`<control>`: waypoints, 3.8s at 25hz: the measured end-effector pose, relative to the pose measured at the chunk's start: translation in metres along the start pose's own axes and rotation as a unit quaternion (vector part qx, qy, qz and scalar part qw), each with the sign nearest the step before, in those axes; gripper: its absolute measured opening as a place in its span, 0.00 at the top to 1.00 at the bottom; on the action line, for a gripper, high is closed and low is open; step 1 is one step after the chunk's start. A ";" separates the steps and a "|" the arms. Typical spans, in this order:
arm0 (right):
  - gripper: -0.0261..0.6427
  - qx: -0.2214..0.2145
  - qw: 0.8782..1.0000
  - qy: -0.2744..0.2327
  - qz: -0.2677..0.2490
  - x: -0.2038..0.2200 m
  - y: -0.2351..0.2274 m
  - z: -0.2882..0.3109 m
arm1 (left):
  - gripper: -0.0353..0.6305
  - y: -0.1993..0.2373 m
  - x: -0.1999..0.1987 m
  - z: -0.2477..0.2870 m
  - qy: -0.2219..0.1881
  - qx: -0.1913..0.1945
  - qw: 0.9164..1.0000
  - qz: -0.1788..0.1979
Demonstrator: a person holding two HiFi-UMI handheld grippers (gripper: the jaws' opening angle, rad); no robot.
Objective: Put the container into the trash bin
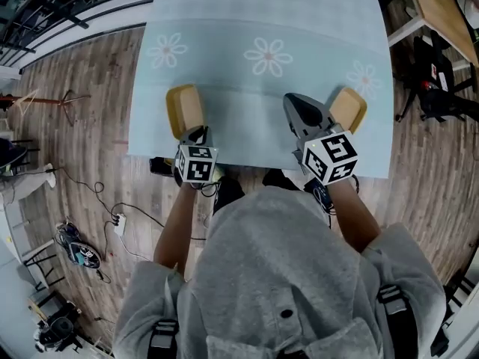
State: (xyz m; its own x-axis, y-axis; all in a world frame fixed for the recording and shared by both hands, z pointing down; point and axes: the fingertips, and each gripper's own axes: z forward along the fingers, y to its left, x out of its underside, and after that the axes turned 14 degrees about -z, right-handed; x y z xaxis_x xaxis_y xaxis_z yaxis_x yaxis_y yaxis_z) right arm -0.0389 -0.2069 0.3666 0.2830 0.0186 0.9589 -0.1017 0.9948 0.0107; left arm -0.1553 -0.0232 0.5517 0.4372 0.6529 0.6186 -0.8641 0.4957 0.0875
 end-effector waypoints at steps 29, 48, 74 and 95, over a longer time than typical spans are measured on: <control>0.92 -0.205 0.975 0.039 -0.072 -0.008 0.312 0.172 | 0.90 0.260 0.177 -0.115 -0.014 -0.118 0.977 -0.178; 0.92 -0.234 0.963 0.125 -0.054 0.071 0.375 0.205 | 0.90 0.259 0.339 -0.020 0.092 -0.064 0.938 -0.328; 0.92 -0.238 0.951 0.191 -0.039 0.123 0.375 0.221 | 0.87 0.306 0.385 0.074 0.093 -0.065 0.910 -0.398; 0.92 -0.217 0.969 0.112 -0.029 0.072 0.347 0.192 | 0.88 0.327 0.293 -0.008 0.014 -0.115 0.919 -0.377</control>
State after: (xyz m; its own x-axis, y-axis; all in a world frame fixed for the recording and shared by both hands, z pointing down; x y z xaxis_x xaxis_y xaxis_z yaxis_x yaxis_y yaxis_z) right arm -0.2368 0.1202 0.4942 0.4812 -0.0662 0.8741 0.3173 0.9427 -0.1033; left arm -0.3078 0.3344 0.7553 0.8990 0.0864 0.4294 -0.2382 0.9191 0.3138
